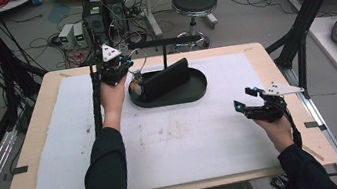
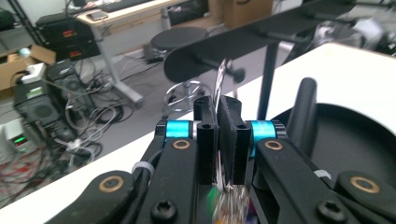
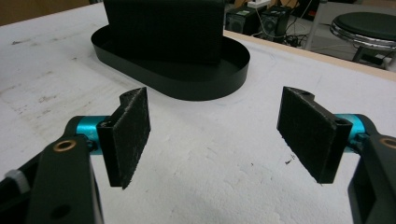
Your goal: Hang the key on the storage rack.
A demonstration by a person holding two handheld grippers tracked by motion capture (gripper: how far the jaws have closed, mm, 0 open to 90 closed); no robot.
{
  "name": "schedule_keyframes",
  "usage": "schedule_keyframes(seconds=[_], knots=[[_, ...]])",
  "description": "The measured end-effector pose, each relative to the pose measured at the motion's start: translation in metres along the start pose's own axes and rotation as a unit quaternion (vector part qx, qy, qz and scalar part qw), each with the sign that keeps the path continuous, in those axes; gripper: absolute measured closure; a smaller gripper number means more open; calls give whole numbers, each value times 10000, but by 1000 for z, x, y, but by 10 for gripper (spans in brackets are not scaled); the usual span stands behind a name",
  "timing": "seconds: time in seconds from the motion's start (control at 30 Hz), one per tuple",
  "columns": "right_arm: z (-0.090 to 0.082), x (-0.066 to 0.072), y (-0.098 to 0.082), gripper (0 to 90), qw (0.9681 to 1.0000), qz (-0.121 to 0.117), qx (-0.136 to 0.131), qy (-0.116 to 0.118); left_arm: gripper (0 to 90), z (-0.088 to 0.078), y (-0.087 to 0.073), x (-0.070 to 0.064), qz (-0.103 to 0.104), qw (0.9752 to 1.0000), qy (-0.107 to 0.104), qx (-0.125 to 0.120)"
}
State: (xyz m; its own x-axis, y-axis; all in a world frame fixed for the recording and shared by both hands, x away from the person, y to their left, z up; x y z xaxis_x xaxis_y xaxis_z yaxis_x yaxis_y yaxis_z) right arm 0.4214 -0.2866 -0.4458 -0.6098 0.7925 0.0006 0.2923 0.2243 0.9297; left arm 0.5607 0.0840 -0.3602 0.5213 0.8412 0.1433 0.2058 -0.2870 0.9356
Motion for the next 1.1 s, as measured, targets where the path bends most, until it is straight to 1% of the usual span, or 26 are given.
schedule_keyframes(seconds=[0.13, 0.23, 0.3, 0.33, 0.37, 0.4, 0.43, 0.5, 0.53, 0.6, 0.67, 0.7, 0.73, 0.83, 0.9, 0.93, 1.0, 1.03, 1.1], knots=[[1, 0, 0, 259, 10000, 14, 7, 13, 828, 1, -4, 3, -55, 9999, 105, 17], [1, -1, -1, 259, 10000, 11, 21, 13, 740, 0, -7, 6, -82, 9996, 256, 57], [1, -1, -1, 259, 10000, 27, 21, 19, 726, -3, -9, 7, -110, 9995, 279, 14], [1, -1, -1, 259, 10000, 35, 27, 15, 703, -4, -10, 7, -115, 9995, 306, 12], [1, -1, -1, 259, 10000, 34, 20, 23, 662, -5, -12, 7, -140, 9994, 305, 86], [1, -1, -1, 259, 10000, 32, 19, 18, 629, -7, -13, 6, -124, 9993, 317, 131], [1, -1, -1, 260, 10000, 30, 8, 17, 612, -11, -13, 5, -55, 9992, 386, 42], [1, -2, -1, 259, 10000, 44, -1, 11, 567, -16, -14, 2, 3, 9991, 435, -5], [1, -2, -1, 259, 10000, 46, -2, 9, 528, -19, -16, -1, -46, 9993, 384, 8], [0, -3, 0, 259, 10000, 54, -12, -3, 474, -25, -17, -6, -119, 9995, 275, -50], [1, -2, 0, 259, 10000, 60, -35, -20, 458, -35, -17, -13, -104, 9996, 182, -207], [1, -3, 1, 259, 10000, 37, -53, -30, 449, -42, -19, -17, -84, 9997, 75, -234], [1, -3, 1, 259, 10000, 26, -63, -48, 419, -46, -20, -20, -77, 9997, 16, -242], [1, -4, 2, 259, 9999, 22, -93, -93, 404, -64, -23, -30, -8, 9988, -187, -448], [2, -5, 3, 259, 9998, 8, -123, -136, 368, -77, -27, -36, -15, 9983, -308, -498], [2, -5, 3, 259, 9998, 7, -140, -163, 352, -84, -28, -39, -14, 9979, -343, -548], [1, -7, 4, 259, 9996, 0, -170, -230, 335, -96, -33, -43, 53, 9975, -384, -589], [1, -8, 4, 259, 9995, 33, -180, -264, 331, -102, -36, -44, 96, 9974, -397, -601], [1, -9, 5, 259, 9993, 36, -193, -313, 310, -113, -42, -48, 78, 9970, -445, -626]])
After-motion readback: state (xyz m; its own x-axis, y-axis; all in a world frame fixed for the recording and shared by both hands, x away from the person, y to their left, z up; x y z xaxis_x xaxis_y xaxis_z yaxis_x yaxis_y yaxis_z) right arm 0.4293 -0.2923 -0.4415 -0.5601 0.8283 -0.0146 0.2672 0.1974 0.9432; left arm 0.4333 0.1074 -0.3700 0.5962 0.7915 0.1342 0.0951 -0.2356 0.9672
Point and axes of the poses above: each handheld gripper's, and its own axes: z roughly forward along the jaws, y roughly out of its top, x roughly to its left, the point moved 10 cm from there along z, roughly forward along the jaws, and after that the axes turned 1 degree about -y, right-handed, at the moved point
